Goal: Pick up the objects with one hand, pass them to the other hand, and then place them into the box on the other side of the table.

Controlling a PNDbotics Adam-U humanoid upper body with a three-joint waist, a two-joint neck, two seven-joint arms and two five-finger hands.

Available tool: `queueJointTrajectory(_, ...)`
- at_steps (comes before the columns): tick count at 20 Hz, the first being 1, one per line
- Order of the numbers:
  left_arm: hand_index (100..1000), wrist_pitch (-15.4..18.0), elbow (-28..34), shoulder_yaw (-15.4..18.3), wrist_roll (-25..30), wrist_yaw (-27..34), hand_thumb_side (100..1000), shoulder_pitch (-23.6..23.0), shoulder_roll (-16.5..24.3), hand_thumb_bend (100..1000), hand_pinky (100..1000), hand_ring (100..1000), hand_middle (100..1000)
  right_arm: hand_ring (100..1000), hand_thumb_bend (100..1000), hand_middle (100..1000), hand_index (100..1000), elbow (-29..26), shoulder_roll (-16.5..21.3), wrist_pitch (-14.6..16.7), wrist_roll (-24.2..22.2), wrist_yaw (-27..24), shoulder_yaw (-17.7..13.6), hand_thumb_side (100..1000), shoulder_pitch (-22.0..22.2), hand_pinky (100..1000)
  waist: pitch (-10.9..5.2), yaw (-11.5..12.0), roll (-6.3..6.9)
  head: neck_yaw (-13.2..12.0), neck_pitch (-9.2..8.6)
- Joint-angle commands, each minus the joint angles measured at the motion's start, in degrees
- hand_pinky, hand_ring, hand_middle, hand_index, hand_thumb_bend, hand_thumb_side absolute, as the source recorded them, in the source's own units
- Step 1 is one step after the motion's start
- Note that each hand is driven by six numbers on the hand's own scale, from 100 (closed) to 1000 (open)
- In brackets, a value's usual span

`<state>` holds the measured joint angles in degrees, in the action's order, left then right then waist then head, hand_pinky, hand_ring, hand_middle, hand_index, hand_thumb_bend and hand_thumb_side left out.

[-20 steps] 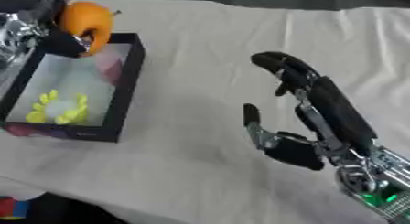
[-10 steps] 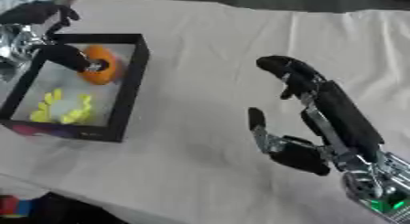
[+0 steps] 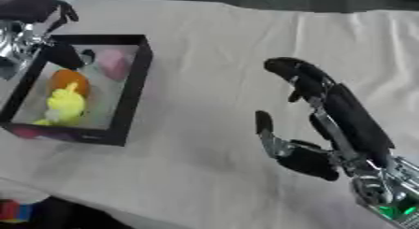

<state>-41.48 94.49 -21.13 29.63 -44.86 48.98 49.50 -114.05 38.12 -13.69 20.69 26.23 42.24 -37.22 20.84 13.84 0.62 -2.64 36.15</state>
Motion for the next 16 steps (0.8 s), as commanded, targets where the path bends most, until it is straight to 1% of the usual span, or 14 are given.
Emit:
queueJointTrajectory(1,806,-4.82,7.42,3.84,-4.53,10.7,332,0.4,0.47,100,789,702,680,916,100,853,916,-0.54,0.81,-0.48,1.43,-1.31,-1.76,576,0.07,508,-1.47,-0.08,0.06,1.69,0.2)
queueJointTrajectory(2,819,-3.57,9.7,5.04,-9.43,16.57,397,-0.23,0.05,100,794,687,671,908,100,843,908,-0.54,0.88,-0.35,2.38,-2.43,-2.46,516,0.59,495,-1.68,-0.28,-0.08,2.36,0.38)
queueJointTrajectory(3,831,-1.89,11.81,6.13,-14.83,23.12,454,-1.16,-0.33,100,799,687,672,901,100,835,899,-0.54,1.1,0.09,3.68,-4.02,-3.48,494,1.28,484,-1.95,-0.65,-0.26,2.99,0.55)
queueJointTrajectory(4,854,0.13,13.74,7.05,-20.39,29.8,495,-2.36,-0.67,100,804,692,678,898,100,832,891,-0.54,1.5,0.78,5.15,-5.9,-4.74,484,2.07,477,-2.23,-1.08,-0.45,3.54,0.68)
queueJointTrajectory(5,863,2.24,15.28,7.63,-26.02,36.39,516,-3.66,-0.88,100,807,697,684,898,100,831,888,-0.54,1.99,1.75,6.58,-7.92,-6.06,486,2.86,475,-2.44,-1.5,-0.62,3.94,0.73)
queueJointTrajectory(6,879,4.57,16.7,8.0,-31.51,43.24,556,-5.13,-1.37,100,812,702,691,894,100,826,879,-0.54,2.49,2.98,7.99,-10.24,-7.65,497,3.96,466,-2.68,-2.03,-0.82,4.29,0.74)
queueJointTrajectory(7,884,7.01,17.96,8.1,-36.49,50.01,571,-6.54,-1.83,100,812,702,691,887,100,819,872,-0.54,3.01,4.32,9.07,-12.71,-9.2,502,5.12,456,-2.86,-2.49,-0.94,4.54,0.74)
queueJointTrajectory(8,880,10.27,19.07,7.98,-41.41,57.14,581,-7.99,-2.39,100,803,695,680,858,100,792,850,-0.54,3.47,5.71,9.58,-16.01,-10.84,519,6.68,413,-3.02,-3.04,-1.03,4.82,0.69)
queueJointTrajectory(9,874,13.78,19.6,7.76,-45.34,62.99,581,-9.18,-3.03,100,795,688,671,851,100,785,840,-0.54,3.74,6.9,9.53,-19.6,-12.36,527,8.21,398,-3.16,-3.56,-1.09,5.01,0.7)
queueJointTrajectory(10,874,17.97,19.85,7.44,-48.4,67.52,582,-10.27,-3.85,100,793,686,669,851,100,786,837,-0.54,3.98,7.94,9.32,-23.48,-14.11,527,9.76,393,-3.29,-4.1,-1.14,5.05,0.74)
queueJointTrajectory(12,873,25.44,20.04,6.82,-52.16,73.28,602,-12.27,-6.12,100,775,675,669,878,100,833,863,-0.54,4.18,9.56,8.85,-30.23,-17.46,524,12.48,377,-3.43,-5.01,-1.25,4.8,0.73)
queueJointTrajectory(13,879,28.95,20.07,6.61,-53.19,75.13,611,-13.33,-7.82,100,774,683,685,887,100,845,871,-0.54,3.94,10.71,8.59,-33.78,-19.04,523,14.04,373,-3.48,-5.44,-1.3,4.57,0.72)
queueJointTrajectory(15,888,34.38,20.09,6.39,-54.55,76.96,620,-15.17,-10.94,100,781,701,710,897,100,857,878,-0.54,3.35,13.27,7.8,-39.84,-21.71,533,16.72,382,-3.54,-6.13,-1.36,4.1,0.64)
queueJointTrajectory(16,891,36.31,20.09,6.26,-54.98,76.98,622,-16.0,-12.45,100,789,714,724,899,100,861,880,-0.54,2.96,14.46,7.42,-42.21,-22.88,547,18.05,384,-3.54,-6.44,-1.39,3.9,0.54)
